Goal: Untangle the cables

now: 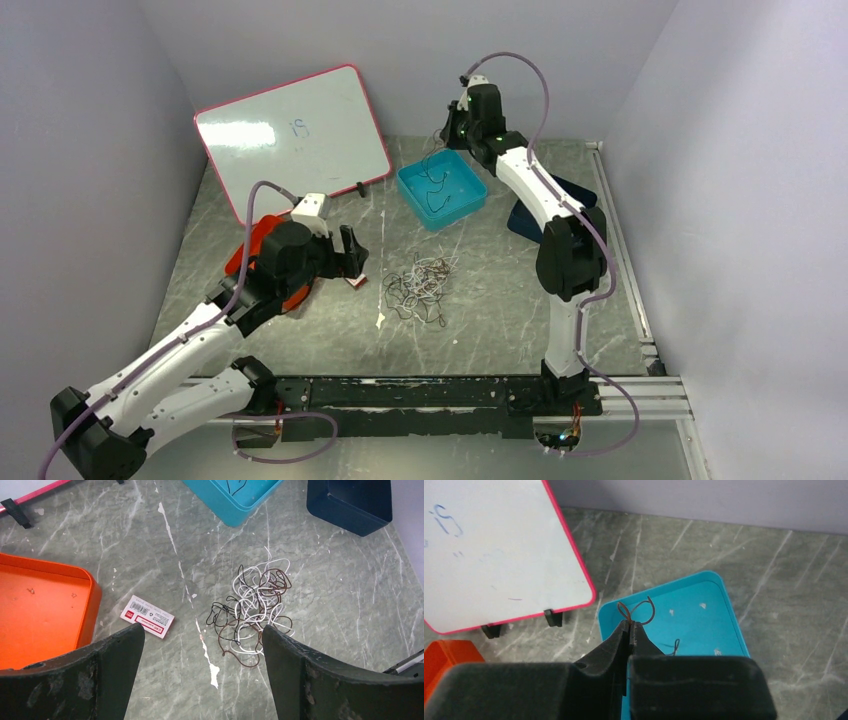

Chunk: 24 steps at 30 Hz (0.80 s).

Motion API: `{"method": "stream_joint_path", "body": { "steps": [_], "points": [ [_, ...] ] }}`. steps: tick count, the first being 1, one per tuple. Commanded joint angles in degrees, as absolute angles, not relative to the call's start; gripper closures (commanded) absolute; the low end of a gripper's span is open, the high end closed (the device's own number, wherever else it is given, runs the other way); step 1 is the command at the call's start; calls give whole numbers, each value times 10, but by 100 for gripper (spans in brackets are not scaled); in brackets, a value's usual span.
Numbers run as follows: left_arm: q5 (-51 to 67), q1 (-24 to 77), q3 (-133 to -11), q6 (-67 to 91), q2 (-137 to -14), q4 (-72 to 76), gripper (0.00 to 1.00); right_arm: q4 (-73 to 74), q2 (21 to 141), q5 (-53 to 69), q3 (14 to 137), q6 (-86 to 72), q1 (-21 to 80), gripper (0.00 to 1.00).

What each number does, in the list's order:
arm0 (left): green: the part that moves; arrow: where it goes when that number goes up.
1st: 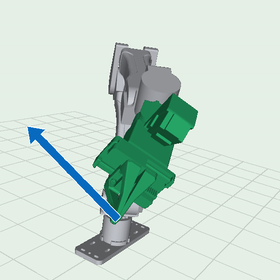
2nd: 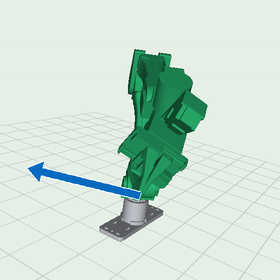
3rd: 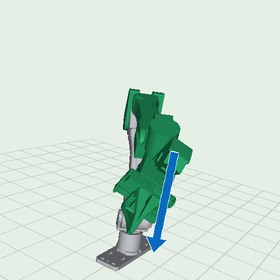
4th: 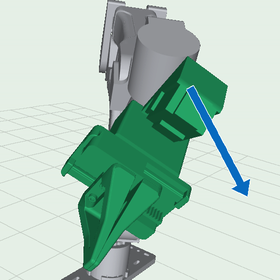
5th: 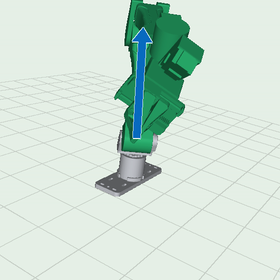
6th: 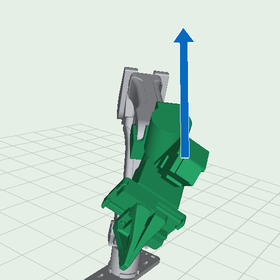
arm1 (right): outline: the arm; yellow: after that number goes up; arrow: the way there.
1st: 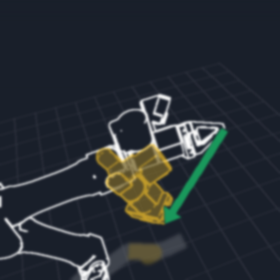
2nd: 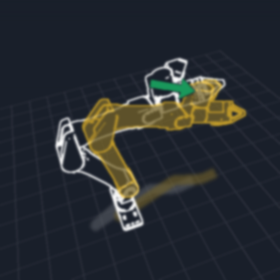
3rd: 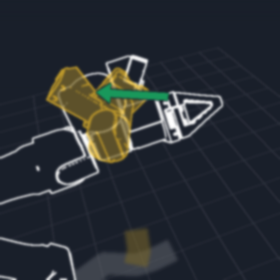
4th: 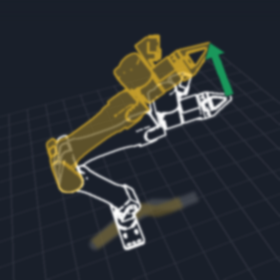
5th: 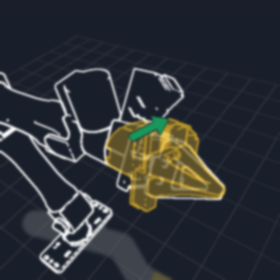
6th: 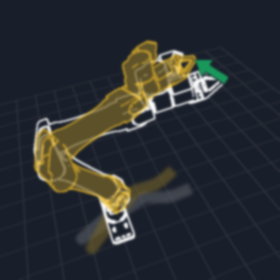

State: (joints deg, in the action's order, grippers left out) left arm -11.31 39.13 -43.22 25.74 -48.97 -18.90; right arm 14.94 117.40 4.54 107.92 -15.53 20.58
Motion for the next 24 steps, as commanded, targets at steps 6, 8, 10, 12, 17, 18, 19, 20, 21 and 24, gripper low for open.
{"method": "stream_joint_path", "body": {
  "steps": [6,8,10,12,17,18,19,20,21,24],
  "points": [
    [-96,388,-432,252,-499,-182,9,188,1172,-7,1029,-139,202,91],
    [-91,388,-433,250,-503,-181,9,214,1184,-13,1033,-133,202,80],
    [-89,388,-433,248,-506,-177,8,235,1190,-23,1035,-127,202,73],
    [-86,388,-433,247,-511,-176,8,236,1181,-30,1030,-125,202,65],
    [-77,388,-439,239,-522,-172,7,240,1129,-54,1022,-114,201,50],
    [-75,388,-441,238,-524,-171,7,243,1113,-48,1018,-111,201,50],
    [-71,388,-442,238,-526,-169,7,245,1098,-35,1007,-109,201,50],
    [-68,388,-442,238,-527,-167,7,245,1082,-15,993,-109,201,50],
    [-65,388,-442,239,-529,-165,7,243,1062,10,973,-110,202,50],
    [-48,388,-435,242,-535,-151,7,239,1003,78,903,-122,215,51]
  ]
}}
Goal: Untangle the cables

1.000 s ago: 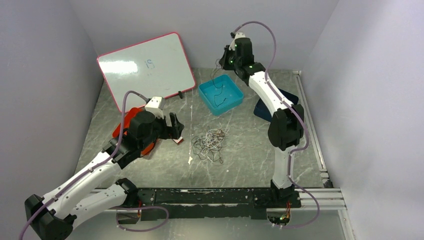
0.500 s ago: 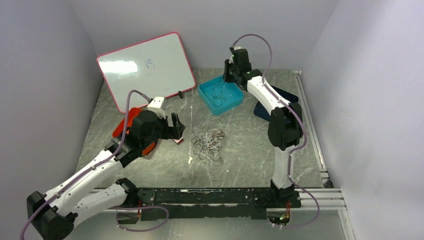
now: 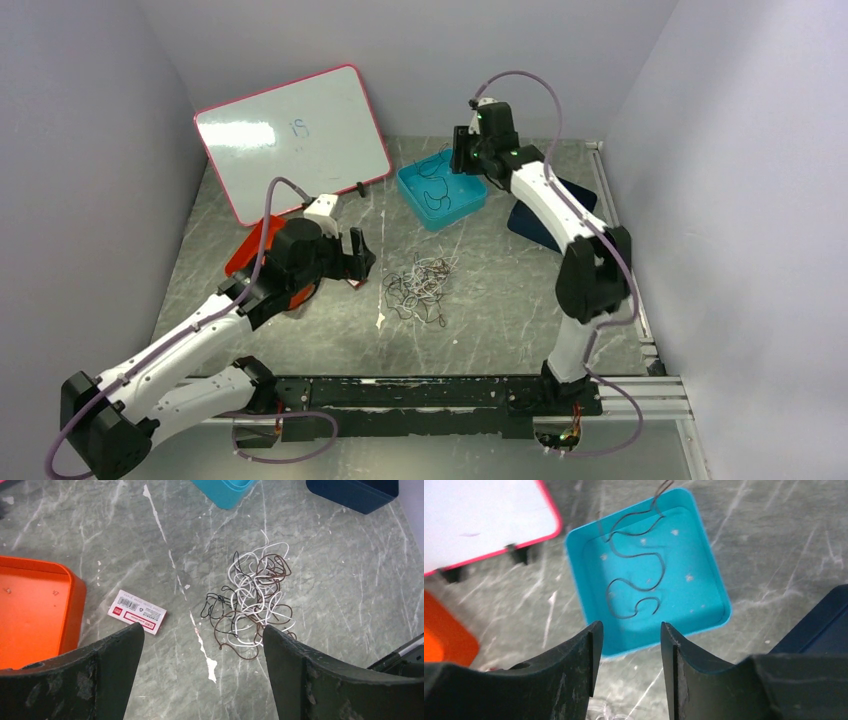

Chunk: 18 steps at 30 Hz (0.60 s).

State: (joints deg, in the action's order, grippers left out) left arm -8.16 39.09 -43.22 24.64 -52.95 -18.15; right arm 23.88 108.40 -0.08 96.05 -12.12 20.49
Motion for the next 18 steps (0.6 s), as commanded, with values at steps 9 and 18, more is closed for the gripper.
{"method": "stream_joint_path", "body": {
  "steps": [9,18],
  "points": [
    [16,388,-443,237,-594,-101,10,309,889,44,732,-153,329,55],
    [51,388,-444,254,-644,-59,14,291,803,64,583,-180,336,61]
  ]
}}
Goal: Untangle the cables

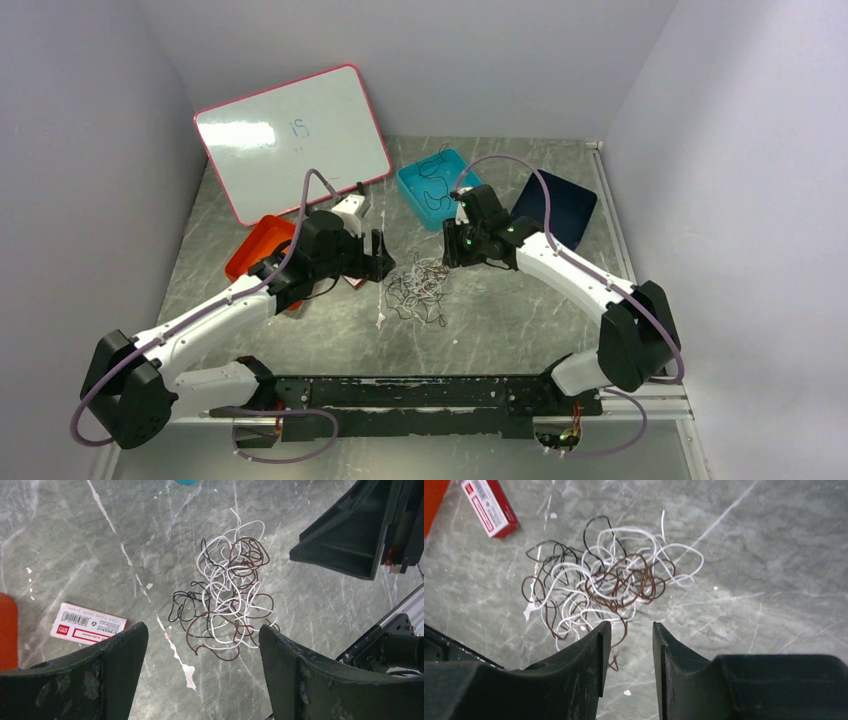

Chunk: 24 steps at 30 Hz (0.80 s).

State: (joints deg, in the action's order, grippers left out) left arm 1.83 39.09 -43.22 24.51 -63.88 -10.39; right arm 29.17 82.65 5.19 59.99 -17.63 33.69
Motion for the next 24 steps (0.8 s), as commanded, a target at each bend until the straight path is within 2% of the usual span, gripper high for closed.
{"method": "stream_joint_path", "body": {
  "steps": [1,24],
  "points": [
    [51,388,-445,255,-645,-59,14,297,805,67,582,-172,336,61],
    [49,388,-433,270,-625,-56,16,191,884,69,556,-191,332,68]
  ]
}}
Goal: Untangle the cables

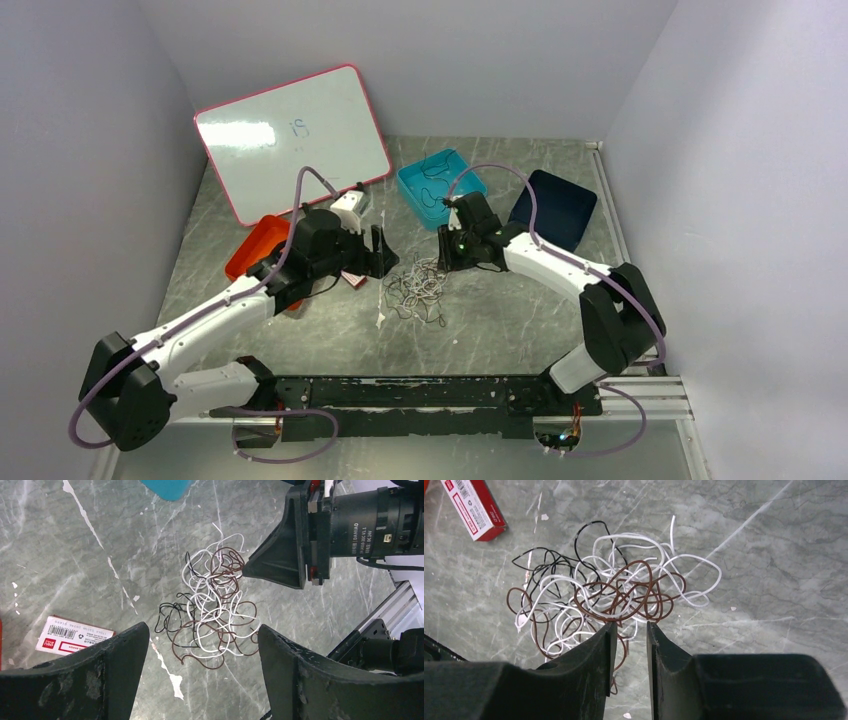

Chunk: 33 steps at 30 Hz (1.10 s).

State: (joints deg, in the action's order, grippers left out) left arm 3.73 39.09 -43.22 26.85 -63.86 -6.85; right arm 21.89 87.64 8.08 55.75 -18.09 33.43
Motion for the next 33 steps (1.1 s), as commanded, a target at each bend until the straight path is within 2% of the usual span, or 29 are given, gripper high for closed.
{"method": "stream_joint_path", "body": {
  "steps": [1,9,14,23,26,33],
  "points": [
    [47,388,-434,270,-625,-59,16,190,885,66,556,-192,332,69],
    [46,388,-434,271,-624,-57,16,179,891,89,561,-185,332,70],
    [50,388,-437,271,-629,-53,16,167,898,123,558,-163,332,65],
    [48,388,-433,272,-631,-46,16,184,912,113,571,-133,333,63],
    [50,388,-433,272,-633,-46,16,183,911,99,571,-131,333,69],
    [45,388,-433,269,-627,-50,16,178,859,97,571,-119,333,96]
  ]
}}
